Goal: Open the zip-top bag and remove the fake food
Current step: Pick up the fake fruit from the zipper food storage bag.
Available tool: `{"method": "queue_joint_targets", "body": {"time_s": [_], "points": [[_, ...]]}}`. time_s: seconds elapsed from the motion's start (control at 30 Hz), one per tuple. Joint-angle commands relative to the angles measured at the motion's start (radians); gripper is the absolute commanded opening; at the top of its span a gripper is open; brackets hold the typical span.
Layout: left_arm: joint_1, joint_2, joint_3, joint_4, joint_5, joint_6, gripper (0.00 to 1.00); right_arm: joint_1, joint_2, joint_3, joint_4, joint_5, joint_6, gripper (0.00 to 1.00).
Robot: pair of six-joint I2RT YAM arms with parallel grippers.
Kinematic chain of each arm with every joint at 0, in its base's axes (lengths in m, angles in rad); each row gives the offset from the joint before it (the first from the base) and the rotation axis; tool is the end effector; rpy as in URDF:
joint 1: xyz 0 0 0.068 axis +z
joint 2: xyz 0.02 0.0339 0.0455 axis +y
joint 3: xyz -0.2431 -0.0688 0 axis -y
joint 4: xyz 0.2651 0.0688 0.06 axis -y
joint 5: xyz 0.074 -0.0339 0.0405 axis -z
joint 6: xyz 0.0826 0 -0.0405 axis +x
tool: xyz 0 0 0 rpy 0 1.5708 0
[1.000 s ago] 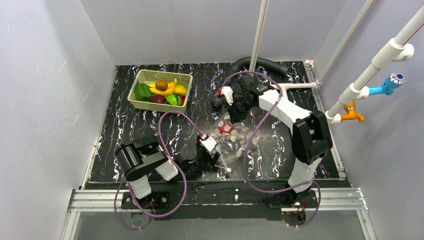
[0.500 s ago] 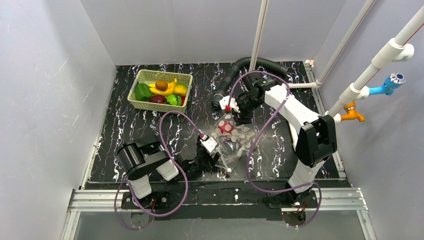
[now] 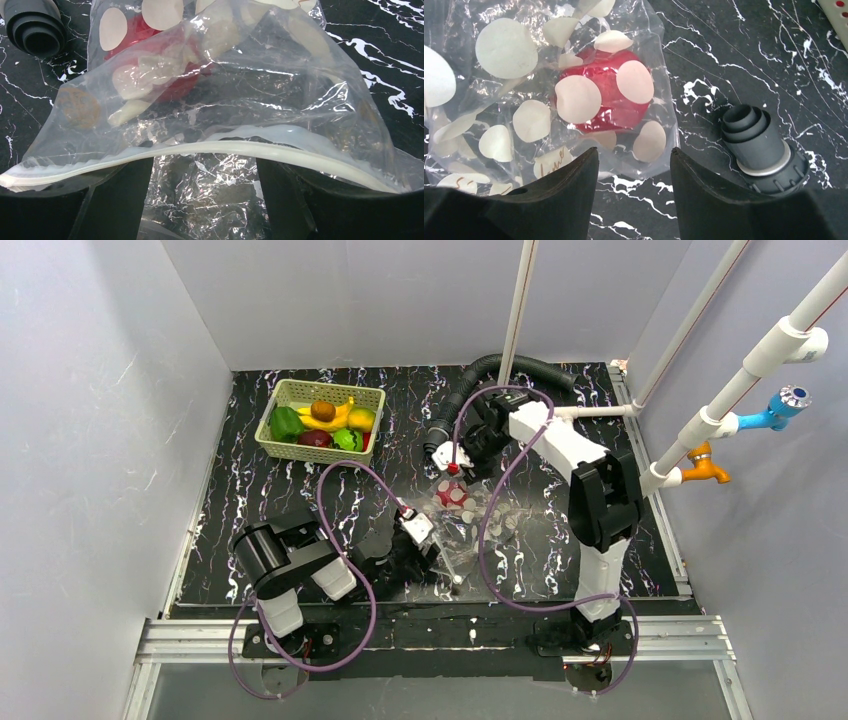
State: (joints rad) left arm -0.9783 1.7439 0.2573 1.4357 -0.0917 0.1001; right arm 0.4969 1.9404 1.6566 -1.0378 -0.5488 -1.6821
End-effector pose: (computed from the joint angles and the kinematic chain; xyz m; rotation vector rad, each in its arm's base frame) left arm 0.1738 -0.2446 0.0859 0.7872 1.4560 -0.5994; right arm 0.3440 0.2356 0.1835 -2.3483 1.1229 0.4254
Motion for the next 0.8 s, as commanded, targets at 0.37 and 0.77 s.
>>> {"method": "queue_joint_targets", "body": {"time_s": [0.37,0.77], "points": [[0.056,0.025,0.03,0.064,0.021,-0.012,0.81,0.072,0.083,-0.031,-0.019,0.021,-0.013,0.39],[0.068,0.077,0.051,0.078,0.025,0.012,0.87,0.125,0.082,-0.121,-0.007,-0.008,0.009,0.32]]}}
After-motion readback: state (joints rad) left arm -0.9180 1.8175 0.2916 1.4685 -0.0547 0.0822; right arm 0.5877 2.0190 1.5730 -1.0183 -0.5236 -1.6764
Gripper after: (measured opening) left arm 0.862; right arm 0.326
